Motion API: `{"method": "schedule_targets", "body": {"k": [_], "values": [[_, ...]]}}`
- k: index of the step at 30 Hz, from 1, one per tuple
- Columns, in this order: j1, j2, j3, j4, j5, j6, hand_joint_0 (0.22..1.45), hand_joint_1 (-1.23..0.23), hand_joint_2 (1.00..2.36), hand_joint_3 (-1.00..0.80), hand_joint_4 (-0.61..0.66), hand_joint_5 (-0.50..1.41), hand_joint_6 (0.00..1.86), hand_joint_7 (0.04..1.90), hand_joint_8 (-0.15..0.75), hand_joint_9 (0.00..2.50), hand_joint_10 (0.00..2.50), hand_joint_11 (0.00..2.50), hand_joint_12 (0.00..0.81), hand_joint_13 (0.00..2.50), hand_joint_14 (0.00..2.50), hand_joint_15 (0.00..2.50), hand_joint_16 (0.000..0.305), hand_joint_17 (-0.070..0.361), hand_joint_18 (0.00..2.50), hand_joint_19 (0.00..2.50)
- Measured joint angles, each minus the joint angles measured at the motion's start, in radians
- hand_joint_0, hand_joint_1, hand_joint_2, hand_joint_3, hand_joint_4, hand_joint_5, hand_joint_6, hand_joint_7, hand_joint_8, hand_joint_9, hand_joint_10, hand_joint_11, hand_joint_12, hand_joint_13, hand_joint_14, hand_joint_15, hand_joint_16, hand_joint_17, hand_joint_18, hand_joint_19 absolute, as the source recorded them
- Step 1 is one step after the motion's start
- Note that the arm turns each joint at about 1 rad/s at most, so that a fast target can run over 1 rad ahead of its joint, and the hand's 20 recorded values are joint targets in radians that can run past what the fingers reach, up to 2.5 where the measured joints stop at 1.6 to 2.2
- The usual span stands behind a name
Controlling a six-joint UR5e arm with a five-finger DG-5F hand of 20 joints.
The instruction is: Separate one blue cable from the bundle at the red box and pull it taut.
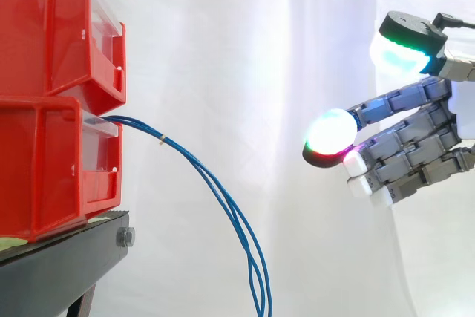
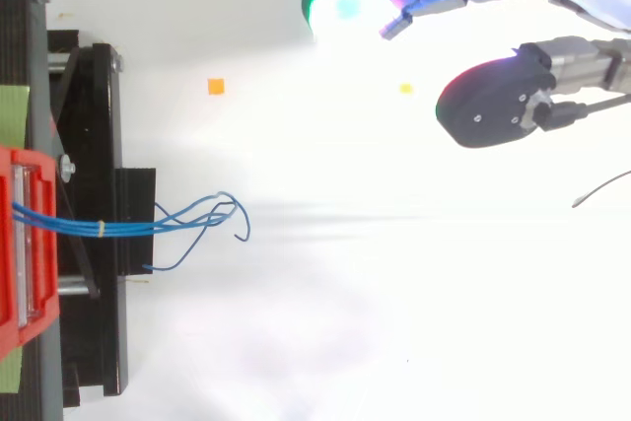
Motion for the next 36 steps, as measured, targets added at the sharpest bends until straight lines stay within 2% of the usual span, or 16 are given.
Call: {"method": "schedule_targets", "body": {"k": [6,14,18,22,28,36], "values": [[0.005,-0.009,0.001,0.021,0.004,-0.027,0.50,-0.58,1.00,-0.50,0.22,-0.21,0.50,0.86,0.321,0.64,0.01,0.57,0.368,0.67,0.01,0.45,0.042,0.094,0.45,0.46],[0.011,-0.025,0.001,0.062,0.009,-0.023,0.50,-0.58,1.00,-0.50,0.22,-0.21,0.50,0.87,0.319,0.65,0.01,0.59,0.365,0.68,0.01,0.46,0.042,0.094,0.46,0.49],[0.012,-0.055,0.010,0.069,0.009,-0.022,0.50,-0.58,1.00,-0.50,0.22,-0.21,0.50,0.87,0.319,0.65,0.01,0.59,0.366,0.68,0.01,0.46,0.042,0.094,0.46,0.49],[0.012,-0.088,0.035,0.068,0.008,-0.015,0.50,-0.58,1.00,-0.50,0.23,-0.21,0.50,0.87,0.321,0.66,0.01,0.59,0.365,0.69,0.02,0.47,0.042,0.094,0.46,0.49],[0.010,-0.118,0.060,0.069,0.007,-0.014,0.50,-0.58,1.00,-0.50,0.23,-0.20,0.50,0.87,0.321,0.66,0.01,0.60,0.367,0.69,0.01,0.47,0.042,0.094,0.47,0.49],[0.008,-0.133,0.067,0.090,0.009,-0.025,0.50,-0.58,1.00,-0.50,0.23,-0.20,0.50,0.87,0.323,0.66,0.01,0.60,0.372,0.70,0.02,0.48,0.042,0.094,0.48,0.49]]}}
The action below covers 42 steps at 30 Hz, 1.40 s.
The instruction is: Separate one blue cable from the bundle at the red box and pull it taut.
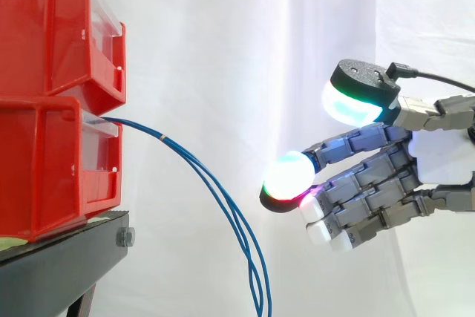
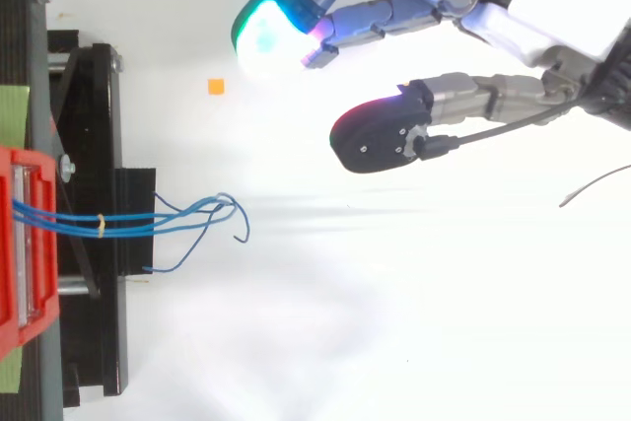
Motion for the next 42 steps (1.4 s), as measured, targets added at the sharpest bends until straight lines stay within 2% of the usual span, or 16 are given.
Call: {"method": "schedule_targets", "body": {"k": [7,13,17,22,30,42], "values": [[-0.002,-0.029,0.011,0.023,-0.002,-0.003,0.50,-0.58,1.00,-0.50,0.23,-0.20,0.50,0.87,0.321,0.66,0.01,0.62,0.367,0.71,0.02,0.49,0.042,0.094,0.48,0.50],[-0.008,-0.073,0.045,0.031,-0.013,0.003,0.50,-0.58,1.00,-0.50,0.23,-0.20,0.50,0.88,0.320,0.67,0.01,0.62,0.368,0.71,0.02,0.50,0.041,0.093,0.48,0.50],[-0.010,-0.101,0.074,0.036,-0.039,0.010,0.50,-0.58,1.00,-0.50,0.23,-0.20,0.50,0.88,0.320,0.67,0.01,0.62,0.368,0.71,0.02,0.50,0.041,0.093,0.48,0.51],[-0.012,-0.129,0.083,0.081,-0.086,0.038,0.50,-0.58,1.00,-0.50,0.24,-0.20,0.50,0.88,0.326,0.67,0.01,0.62,0.372,0.72,0.02,0.51,0.042,0.094,0.49,0.51],[-0.014,-0.143,0.084,0.116,-0.137,0.084,0.46,-0.62,1.00,-0.50,0.25,-0.20,0.50,0.94,0.335,0.67,0.01,0.64,0.385,0.73,0.02,0.51,0.044,0.100,0.51,0.51],[-0.013,-0.144,0.084,0.148,-0.153,0.090,0.46,-0.73,1.00,-0.50,0.25,-0.20,0.50,0.96,0.336,0.66,0.01,0.65,0.389,0.74,0.02,0.54,0.046,0.103,0.54,0.52]]}}
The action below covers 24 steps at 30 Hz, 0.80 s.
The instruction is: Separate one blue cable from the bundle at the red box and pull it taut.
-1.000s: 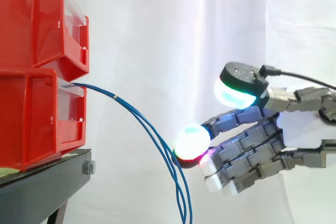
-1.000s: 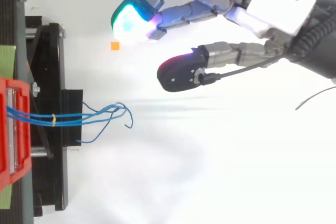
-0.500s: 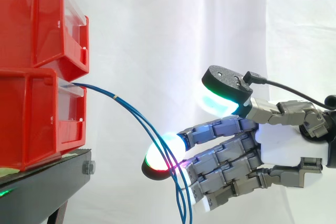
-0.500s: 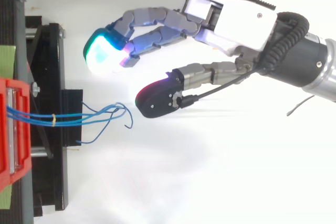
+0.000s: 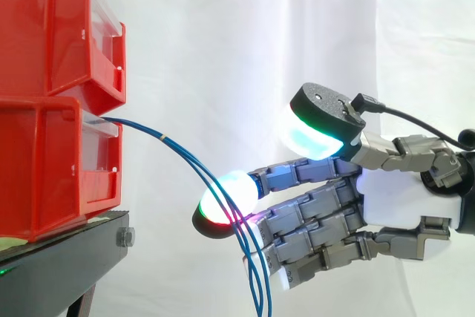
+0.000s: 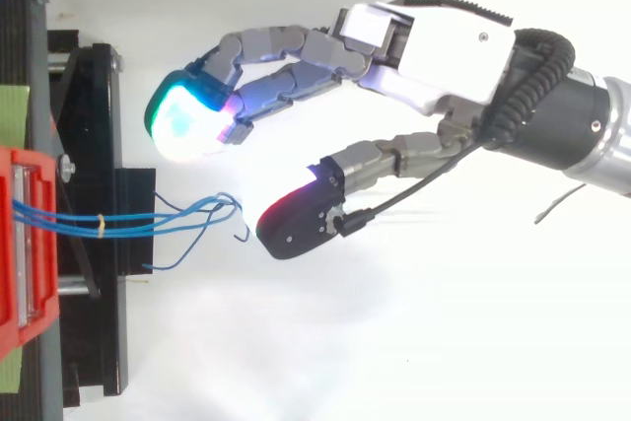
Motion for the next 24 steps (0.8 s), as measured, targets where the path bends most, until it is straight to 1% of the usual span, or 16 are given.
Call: {"method": "schedule_targets", "body": {"k": [9,11,17,18,19,21,24], "values": [[0.008,0.000,0.000,0.008,0.002,-0.001,0.47,-0.67,1.00,-0.50,0.25,-0.20,0.50,0.96,0.333,0.66,0.01,0.66,0.382,0.74,0.02,0.54,0.045,0.100,0.54,0.53],[0.009,-0.006,0.001,0.009,0.003,0.000,0.47,-0.66,1.00,-0.50,0.25,-0.20,0.50,0.96,0.333,0.66,0.01,0.67,0.384,0.74,0.02,0.55,0.045,0.100,0.54,0.53],[0.004,-0.056,0.037,0.006,-0.004,0.013,0.48,-0.64,1.00,-0.50,0.24,-0.20,0.50,0.97,0.330,0.66,0.01,0.67,0.379,0.74,0.02,0.55,0.044,0.099,0.52,0.54],[0.003,-0.067,0.048,0.007,-0.008,0.022,0.49,-0.65,1.00,-0.50,0.24,-0.20,0.50,0.99,0.326,0.66,0.01,0.67,0.375,0.74,0.02,0.56,0.043,0.097,0.52,0.55],[0.002,-0.074,0.056,0.009,-0.013,0.030,0.50,-0.65,1.00,-0.50,0.21,-0.20,0.50,1.03,0.321,0.68,0.01,0.70,0.371,0.77,0.02,0.57,0.043,0.097,0.56,0.56],[0.001,-0.086,0.071,0.017,-0.025,0.047,0.51,-0.65,1.00,-0.50,0.21,-0.20,0.50,1.06,0.317,0.70,0.01,0.75,0.374,0.80,0.02,0.61,0.044,0.098,0.61,0.55],[0.000,-0.096,0.082,0.023,-0.038,0.060,0.52,-0.65,1.00,-0.50,0.22,-0.21,0.50,1.07,0.318,0.71,0.01,0.79,0.381,0.85,0.02,0.64,0.045,0.101,0.65,0.57]]}}
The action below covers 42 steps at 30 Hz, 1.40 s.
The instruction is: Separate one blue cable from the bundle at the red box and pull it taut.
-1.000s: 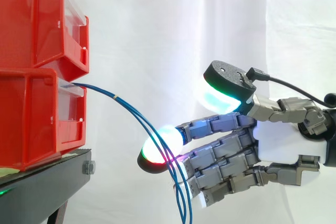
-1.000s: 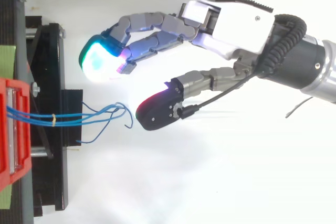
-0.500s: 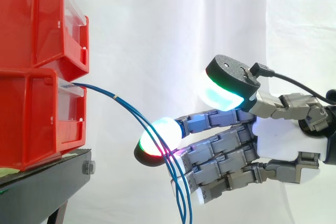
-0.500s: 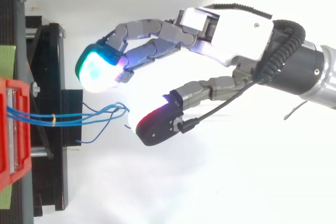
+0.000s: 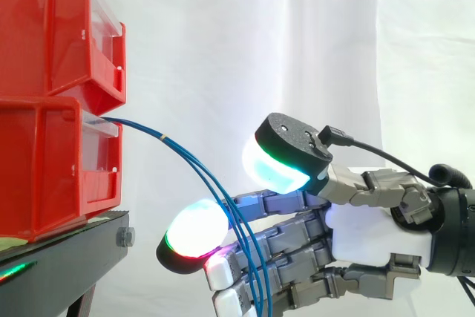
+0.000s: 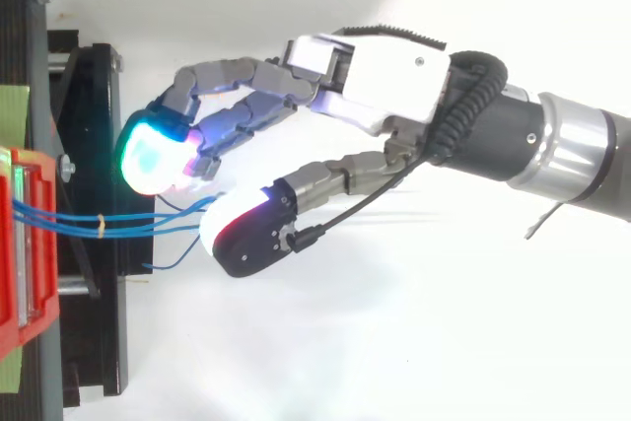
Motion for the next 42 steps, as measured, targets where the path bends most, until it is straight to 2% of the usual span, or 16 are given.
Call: {"method": "schedule_targets", "body": {"k": [6,13,24,31,42], "values": [[-0.003,-0.005,0.006,0.007,-0.025,0.032,0.51,-0.64,1.00,-0.50,0.23,-0.21,0.50,1.07,0.319,0.71,0.01,0.81,0.385,0.86,0.02,0.66,0.045,0.102,0.66,0.58],[-0.004,-0.005,0.007,0.027,-0.031,0.077,0.53,-0.65,1.00,-0.50,0.23,-0.19,0.50,1.09,0.324,0.73,0.01,0.83,0.382,0.87,0.02,0.67,0.044,0.100,0.68,0.60],[-0.003,-0.014,0.013,0.030,-0.054,0.106,0.54,-0.67,1.00,-0.49,0.23,-0.19,0.50,1.10,0.322,0.75,0.01,0.84,0.377,0.90,0.02,0.69,0.043,0.096,0.69,0.62],[0.000,-0.042,0.035,0.026,-0.060,0.130,0.55,-0.66,1.00,-0.49,0.22,-0.19,0.50,1.11,0.320,0.75,0.01,0.84,0.374,0.93,0.02,0.72,0.042,0.095,0.69,0.63],[-0.003,-0.046,0.041,0.026,-0.082,0.135,0.56,-0.67,1.00,-0.46,0.22,-0.18,0.50,1.13,0.322,0.75,0.01,0.85,0.370,0.94,0.02,0.74,0.041,0.093,0.71,0.64]]}}
